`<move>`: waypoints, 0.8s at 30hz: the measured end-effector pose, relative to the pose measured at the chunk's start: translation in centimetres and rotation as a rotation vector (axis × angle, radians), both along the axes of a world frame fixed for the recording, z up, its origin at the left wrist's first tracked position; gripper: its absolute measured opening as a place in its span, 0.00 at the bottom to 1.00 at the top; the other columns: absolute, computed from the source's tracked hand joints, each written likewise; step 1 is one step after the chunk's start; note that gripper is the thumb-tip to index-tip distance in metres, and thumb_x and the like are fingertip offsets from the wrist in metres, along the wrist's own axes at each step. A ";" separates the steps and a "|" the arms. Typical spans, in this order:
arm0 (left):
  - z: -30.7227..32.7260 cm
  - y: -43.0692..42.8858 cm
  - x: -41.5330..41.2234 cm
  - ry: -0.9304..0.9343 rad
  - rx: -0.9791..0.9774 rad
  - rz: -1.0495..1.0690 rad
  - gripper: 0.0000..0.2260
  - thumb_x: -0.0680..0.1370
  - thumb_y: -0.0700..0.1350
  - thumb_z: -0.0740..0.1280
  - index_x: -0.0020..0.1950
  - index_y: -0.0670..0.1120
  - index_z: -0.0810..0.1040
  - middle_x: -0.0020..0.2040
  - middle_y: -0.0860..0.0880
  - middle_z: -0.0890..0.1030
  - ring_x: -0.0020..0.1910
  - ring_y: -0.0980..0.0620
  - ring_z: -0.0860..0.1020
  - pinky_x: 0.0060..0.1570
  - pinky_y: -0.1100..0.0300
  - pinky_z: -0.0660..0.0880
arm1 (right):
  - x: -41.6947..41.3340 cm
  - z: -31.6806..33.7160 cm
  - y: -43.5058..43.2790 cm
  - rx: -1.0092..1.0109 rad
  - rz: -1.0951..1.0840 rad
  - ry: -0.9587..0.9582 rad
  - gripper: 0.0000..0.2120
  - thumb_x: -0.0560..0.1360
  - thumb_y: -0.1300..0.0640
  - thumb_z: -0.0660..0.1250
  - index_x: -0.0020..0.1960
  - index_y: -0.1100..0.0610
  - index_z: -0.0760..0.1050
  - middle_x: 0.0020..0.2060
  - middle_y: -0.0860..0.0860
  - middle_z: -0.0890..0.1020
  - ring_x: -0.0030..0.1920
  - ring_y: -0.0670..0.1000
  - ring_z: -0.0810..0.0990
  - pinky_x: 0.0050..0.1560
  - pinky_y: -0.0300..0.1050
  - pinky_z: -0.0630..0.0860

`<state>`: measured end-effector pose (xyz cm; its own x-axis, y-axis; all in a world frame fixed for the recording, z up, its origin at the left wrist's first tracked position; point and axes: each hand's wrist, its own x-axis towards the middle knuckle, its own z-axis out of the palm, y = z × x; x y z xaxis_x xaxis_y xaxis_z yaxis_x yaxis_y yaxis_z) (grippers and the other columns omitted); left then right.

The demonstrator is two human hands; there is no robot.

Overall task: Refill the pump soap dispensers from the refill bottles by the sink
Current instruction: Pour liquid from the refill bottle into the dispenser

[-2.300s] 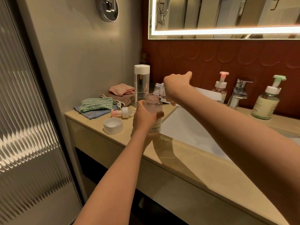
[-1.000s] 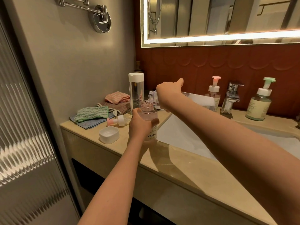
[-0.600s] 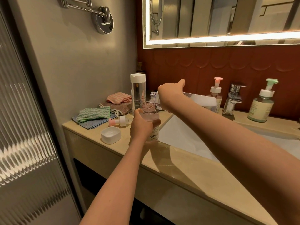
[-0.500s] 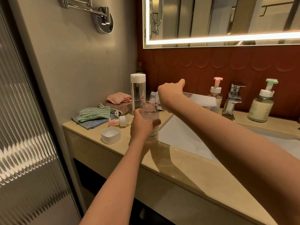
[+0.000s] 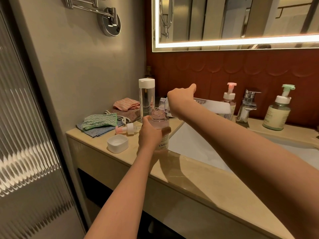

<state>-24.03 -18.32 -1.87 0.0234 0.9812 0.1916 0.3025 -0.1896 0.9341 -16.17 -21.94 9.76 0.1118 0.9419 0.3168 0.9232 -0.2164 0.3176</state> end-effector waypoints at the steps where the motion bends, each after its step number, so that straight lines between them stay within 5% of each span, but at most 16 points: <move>1: 0.0 0.0 0.0 0.001 0.001 -0.001 0.35 0.69 0.48 0.75 0.71 0.49 0.59 0.66 0.46 0.72 0.65 0.44 0.71 0.56 0.51 0.70 | 0.0 0.0 0.0 0.000 0.002 0.002 0.05 0.74 0.60 0.66 0.46 0.56 0.70 0.32 0.50 0.69 0.44 0.52 0.71 0.59 0.53 0.62; 12: 0.0 0.0 0.0 -0.010 0.006 0.000 0.33 0.70 0.48 0.74 0.70 0.49 0.60 0.66 0.46 0.72 0.64 0.43 0.71 0.54 0.51 0.71 | 0.0 0.0 0.0 -0.003 -0.003 0.006 0.05 0.74 0.60 0.66 0.47 0.56 0.70 0.39 0.50 0.74 0.44 0.52 0.71 0.60 0.53 0.62; 24: -0.1 0.1 0.0 -0.013 -0.006 -0.002 0.35 0.69 0.49 0.75 0.70 0.49 0.60 0.66 0.46 0.72 0.64 0.44 0.71 0.56 0.50 0.71 | -0.1 0.1 -0.2 -0.011 -0.014 -0.007 0.05 0.73 0.61 0.66 0.46 0.57 0.70 0.32 0.50 0.70 0.43 0.52 0.70 0.59 0.52 0.62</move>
<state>-24.00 -18.21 -2.00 0.0229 0.9823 0.1857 0.2901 -0.1843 0.9391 -16.32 -22.10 9.86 0.1231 0.9435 0.3076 0.9177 -0.2263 0.3266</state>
